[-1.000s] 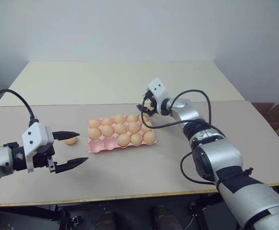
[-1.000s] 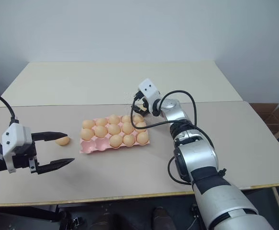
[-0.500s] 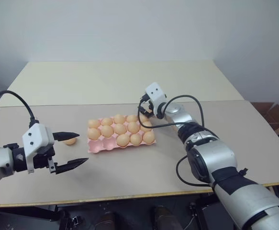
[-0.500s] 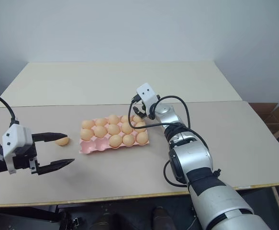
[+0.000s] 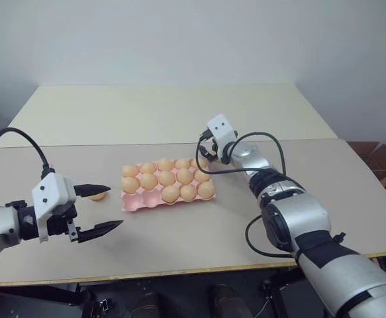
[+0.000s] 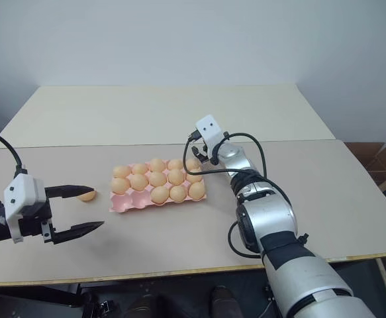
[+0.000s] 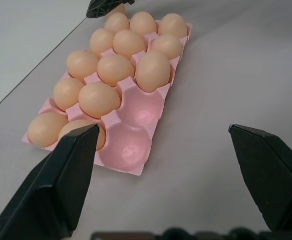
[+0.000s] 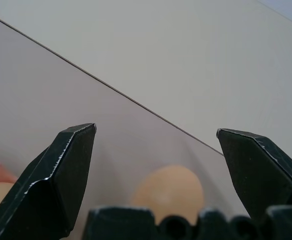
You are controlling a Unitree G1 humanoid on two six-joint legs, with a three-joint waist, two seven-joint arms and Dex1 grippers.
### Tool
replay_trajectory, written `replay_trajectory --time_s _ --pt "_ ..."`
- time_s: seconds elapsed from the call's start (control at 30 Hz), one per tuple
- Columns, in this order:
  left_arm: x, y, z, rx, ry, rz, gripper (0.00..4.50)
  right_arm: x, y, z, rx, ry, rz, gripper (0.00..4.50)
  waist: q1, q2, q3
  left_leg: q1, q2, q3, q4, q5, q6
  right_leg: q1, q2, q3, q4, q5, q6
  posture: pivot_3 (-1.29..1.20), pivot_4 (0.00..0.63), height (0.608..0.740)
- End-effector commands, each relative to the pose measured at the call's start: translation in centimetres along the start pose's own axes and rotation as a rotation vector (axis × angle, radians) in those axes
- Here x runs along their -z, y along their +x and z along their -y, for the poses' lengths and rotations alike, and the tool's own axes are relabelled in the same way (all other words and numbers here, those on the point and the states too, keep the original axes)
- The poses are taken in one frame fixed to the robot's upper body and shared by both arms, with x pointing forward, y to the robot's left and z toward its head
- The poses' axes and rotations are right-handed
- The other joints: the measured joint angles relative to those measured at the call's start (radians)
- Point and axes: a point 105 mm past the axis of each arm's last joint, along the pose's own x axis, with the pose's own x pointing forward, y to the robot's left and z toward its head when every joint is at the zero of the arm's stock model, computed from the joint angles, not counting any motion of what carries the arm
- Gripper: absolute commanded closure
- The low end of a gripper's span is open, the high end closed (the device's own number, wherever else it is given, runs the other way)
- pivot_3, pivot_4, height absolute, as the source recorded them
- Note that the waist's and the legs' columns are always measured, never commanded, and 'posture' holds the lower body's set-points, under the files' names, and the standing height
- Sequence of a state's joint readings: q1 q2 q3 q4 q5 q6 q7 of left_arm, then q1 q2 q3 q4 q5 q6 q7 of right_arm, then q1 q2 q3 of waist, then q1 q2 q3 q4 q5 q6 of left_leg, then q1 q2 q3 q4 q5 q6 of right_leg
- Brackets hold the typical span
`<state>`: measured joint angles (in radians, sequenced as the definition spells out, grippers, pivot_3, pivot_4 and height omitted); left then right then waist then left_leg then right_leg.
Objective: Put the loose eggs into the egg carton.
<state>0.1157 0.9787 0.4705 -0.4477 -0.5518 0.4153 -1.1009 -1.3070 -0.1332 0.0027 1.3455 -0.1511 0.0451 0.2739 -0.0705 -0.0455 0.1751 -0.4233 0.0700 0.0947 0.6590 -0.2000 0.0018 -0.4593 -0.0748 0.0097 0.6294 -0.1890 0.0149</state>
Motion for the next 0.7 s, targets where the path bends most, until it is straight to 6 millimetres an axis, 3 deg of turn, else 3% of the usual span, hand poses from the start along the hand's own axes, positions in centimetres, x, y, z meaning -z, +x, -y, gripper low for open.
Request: replay_trajectory --time_s 0.03,0.7 --pt "-1.1 -0.3 -0.2 -0.015 0.048 0.023 0.00 -0.2 -0.2 1.0 0.031 0.028 0.008 0.02 -0.001 0.000 0.000 0.000 0.000 0.000 0.000 0.000 0.000 0.000 0.000 0.000 0.000 0.000 0.000 0.00 0.150 0.740" --pt "-1.2 -0.4 -0.1 -0.016 0.048 0.020 0.00 1.4 -0.4 1.0 0.015 0.033 -0.029 0.02 -0.001 0.000 0.000 0.000 0.000 0.000 0.000 0.000 0.000 0.000 0.000 0.000 0.000 0.000 0.000 0.00 0.150 0.740"
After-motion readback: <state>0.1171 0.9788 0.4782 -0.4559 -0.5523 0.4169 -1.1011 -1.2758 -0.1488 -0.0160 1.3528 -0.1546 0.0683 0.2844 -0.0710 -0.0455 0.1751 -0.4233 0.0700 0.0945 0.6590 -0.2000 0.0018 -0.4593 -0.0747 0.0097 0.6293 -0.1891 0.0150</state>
